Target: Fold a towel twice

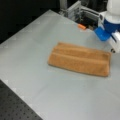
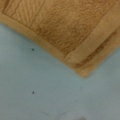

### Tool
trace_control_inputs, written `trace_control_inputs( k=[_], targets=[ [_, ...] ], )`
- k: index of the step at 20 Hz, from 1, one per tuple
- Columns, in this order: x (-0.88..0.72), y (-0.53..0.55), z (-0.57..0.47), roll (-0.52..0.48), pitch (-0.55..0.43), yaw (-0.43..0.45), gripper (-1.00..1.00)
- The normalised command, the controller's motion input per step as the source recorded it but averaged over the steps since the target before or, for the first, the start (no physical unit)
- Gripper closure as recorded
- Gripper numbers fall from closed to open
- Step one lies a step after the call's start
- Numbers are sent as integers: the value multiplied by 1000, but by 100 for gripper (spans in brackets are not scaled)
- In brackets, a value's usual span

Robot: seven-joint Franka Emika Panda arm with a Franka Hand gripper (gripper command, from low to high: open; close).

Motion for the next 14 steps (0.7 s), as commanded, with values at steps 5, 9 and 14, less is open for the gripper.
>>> trace_control_inputs(
  k=[5, 9, 14],
  targets=[
    [641, 274, 163, -294, 286, 159, -100],
    [494, 171, 97, -304, 241, 65, -100],
    [430, 162, 52, -354, 197, 109, -100]
  ],
)
